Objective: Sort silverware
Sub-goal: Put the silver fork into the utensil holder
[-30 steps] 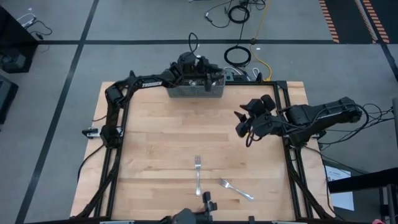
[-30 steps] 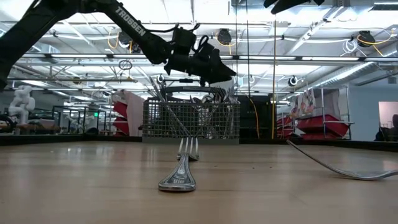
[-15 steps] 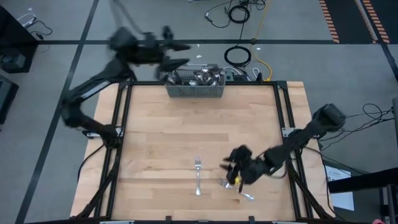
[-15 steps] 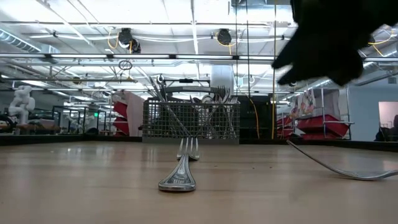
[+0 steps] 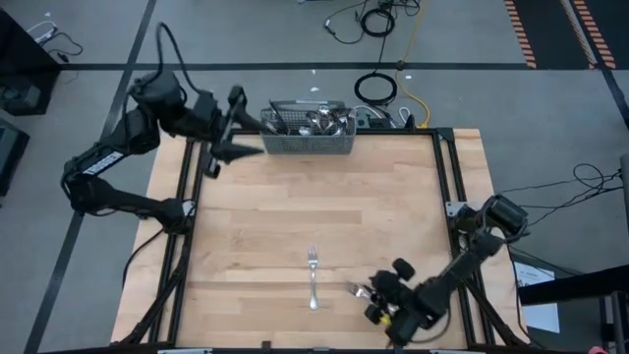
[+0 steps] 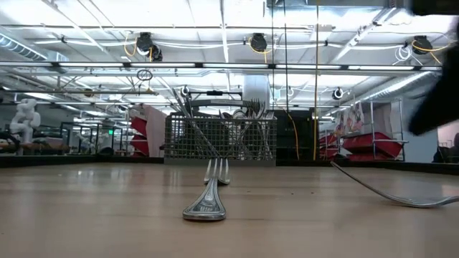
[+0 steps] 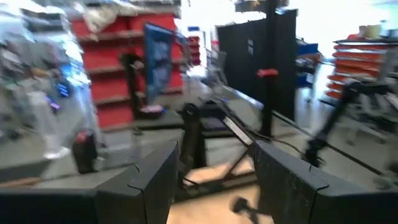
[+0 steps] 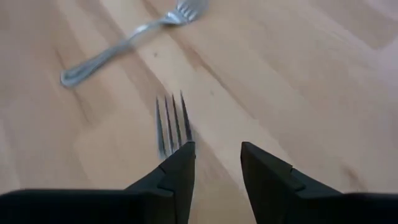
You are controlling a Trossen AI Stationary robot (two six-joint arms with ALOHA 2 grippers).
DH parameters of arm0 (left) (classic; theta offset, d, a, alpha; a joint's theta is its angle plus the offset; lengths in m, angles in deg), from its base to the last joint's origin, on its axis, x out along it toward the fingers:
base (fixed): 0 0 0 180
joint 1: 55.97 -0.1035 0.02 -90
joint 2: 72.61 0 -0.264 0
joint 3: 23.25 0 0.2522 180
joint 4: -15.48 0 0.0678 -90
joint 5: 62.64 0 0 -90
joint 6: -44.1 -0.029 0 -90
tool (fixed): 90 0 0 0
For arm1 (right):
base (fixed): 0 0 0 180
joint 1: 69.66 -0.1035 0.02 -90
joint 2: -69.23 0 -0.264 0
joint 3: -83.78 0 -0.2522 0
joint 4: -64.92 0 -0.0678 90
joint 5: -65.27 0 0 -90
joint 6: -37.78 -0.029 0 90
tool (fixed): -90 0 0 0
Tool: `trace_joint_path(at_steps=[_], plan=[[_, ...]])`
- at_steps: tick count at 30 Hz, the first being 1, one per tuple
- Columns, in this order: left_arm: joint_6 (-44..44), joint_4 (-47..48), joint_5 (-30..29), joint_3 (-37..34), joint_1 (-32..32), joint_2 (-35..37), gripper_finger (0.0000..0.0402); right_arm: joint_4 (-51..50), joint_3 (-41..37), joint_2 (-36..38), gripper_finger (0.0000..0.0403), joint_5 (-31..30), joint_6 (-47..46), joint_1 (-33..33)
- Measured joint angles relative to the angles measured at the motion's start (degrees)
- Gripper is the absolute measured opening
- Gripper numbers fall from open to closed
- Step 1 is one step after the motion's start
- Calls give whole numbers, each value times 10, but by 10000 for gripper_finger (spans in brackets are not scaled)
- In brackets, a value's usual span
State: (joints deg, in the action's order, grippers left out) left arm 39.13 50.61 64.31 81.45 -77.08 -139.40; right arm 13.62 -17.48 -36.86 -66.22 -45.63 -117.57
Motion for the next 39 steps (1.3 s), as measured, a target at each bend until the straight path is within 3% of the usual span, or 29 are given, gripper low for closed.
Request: trace_joint_path(at_steps=[4,10,20,24,29,33,39], plan=[[0,15,-3,-1,42,-10,216,7,0,0,112,-10,-56,-42],[-3,19,-45,-1,80,-27,216,64,1,-8,112,15,-24,-64],[2,20,-71,-1,85,-40,216,74,1,-109,111,-2,-17,-60],[2,21,-88,-1,85,-43,216,62,6,-145,98,2,-123,-61],[17,22,-102,-1,85,-45,216,31,6,-151,14,-3,-236,-67],[16,19,-106,-1,85,-44,216,20,6,-151,7,-9,-299,-67],[14,21,-171,-1,67,-38,216,-26,24,-124,3,-16,-291,-29]])
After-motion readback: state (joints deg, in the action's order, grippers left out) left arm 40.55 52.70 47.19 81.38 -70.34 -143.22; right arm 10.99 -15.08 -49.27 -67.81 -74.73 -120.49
